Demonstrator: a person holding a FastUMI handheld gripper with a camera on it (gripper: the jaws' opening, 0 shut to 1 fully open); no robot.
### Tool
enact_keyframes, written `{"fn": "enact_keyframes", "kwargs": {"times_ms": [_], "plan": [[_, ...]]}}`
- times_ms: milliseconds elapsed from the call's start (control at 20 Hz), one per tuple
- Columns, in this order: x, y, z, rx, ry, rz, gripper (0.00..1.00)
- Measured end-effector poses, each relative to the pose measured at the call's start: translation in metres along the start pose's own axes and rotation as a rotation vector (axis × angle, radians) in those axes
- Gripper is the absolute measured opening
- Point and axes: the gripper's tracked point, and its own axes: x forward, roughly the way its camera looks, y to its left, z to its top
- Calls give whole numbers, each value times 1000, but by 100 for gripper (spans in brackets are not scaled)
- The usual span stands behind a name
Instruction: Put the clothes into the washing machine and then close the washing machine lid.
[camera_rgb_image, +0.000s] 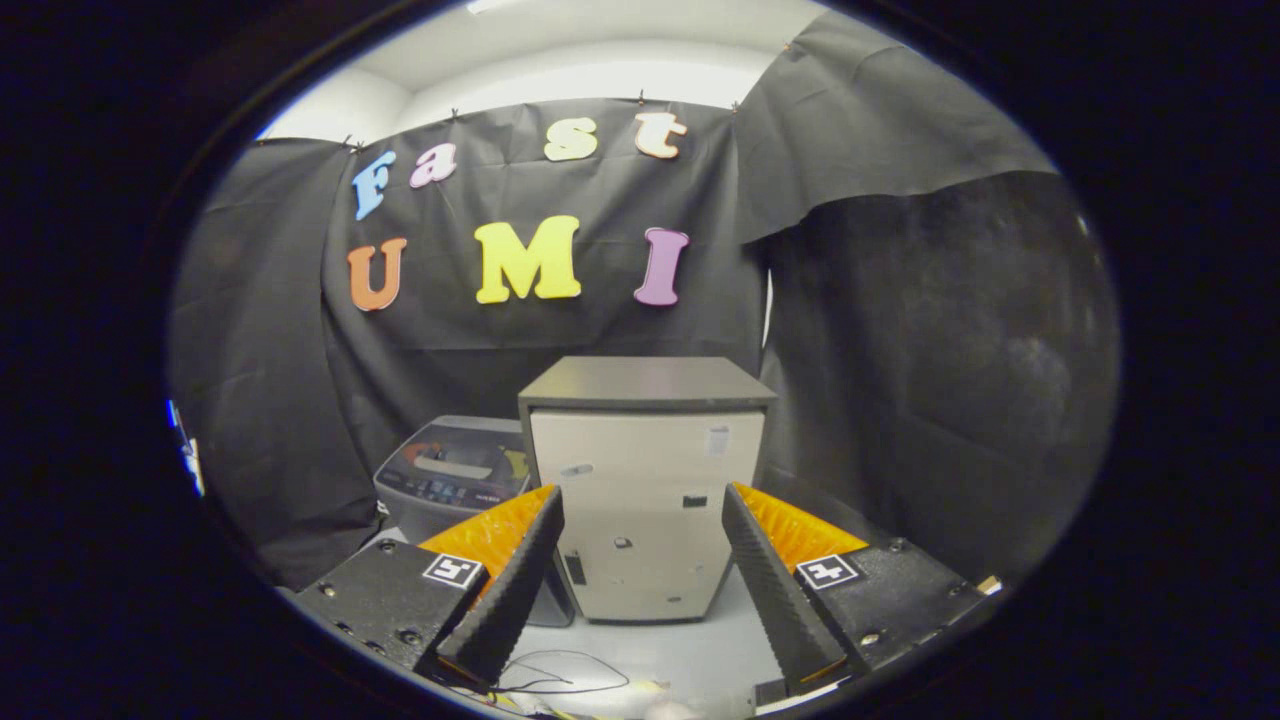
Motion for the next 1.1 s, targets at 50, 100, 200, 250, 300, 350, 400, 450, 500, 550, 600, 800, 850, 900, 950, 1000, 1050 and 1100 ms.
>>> {"fn": "enact_keyframes", "kwargs": {"times_ms": [50,100,200,250,300,350,400,450,500,550,600,800,850,900,950,1000,1050,1100], "plan": [[-4,-15,-13,3,11,1,99],[-14,-22,-22,3,25,-2,99],[-31,-35,-36,17,43,-5,99],[-38,-39,-41,24,50,-5,99],[-44,-44,-43,23,47,-6,99],[-47,-49,-44,15,48,-18,99],[-48,-54,-46,4,48,-30,99],[-49,-57,-45,-2,41,-33,99],[-51,-56,-42,2,36,-30,99],[-52,-56,-42,7,31,-29,99],[-51,-57,-41,10,28,-32,99],[-49,-54,-45,19,36,-34,99],[-49,-55,-46,18,37,-35,99],[-48,-55,-46,18,37,-34,99],[-50,-55,-47,16,39,-34,99],[-49,-55,-48,15,43,-31,99],[-49,-54,-49,12,49,-29,99],[-48,-54,-47,11,50,-27,99]]}}
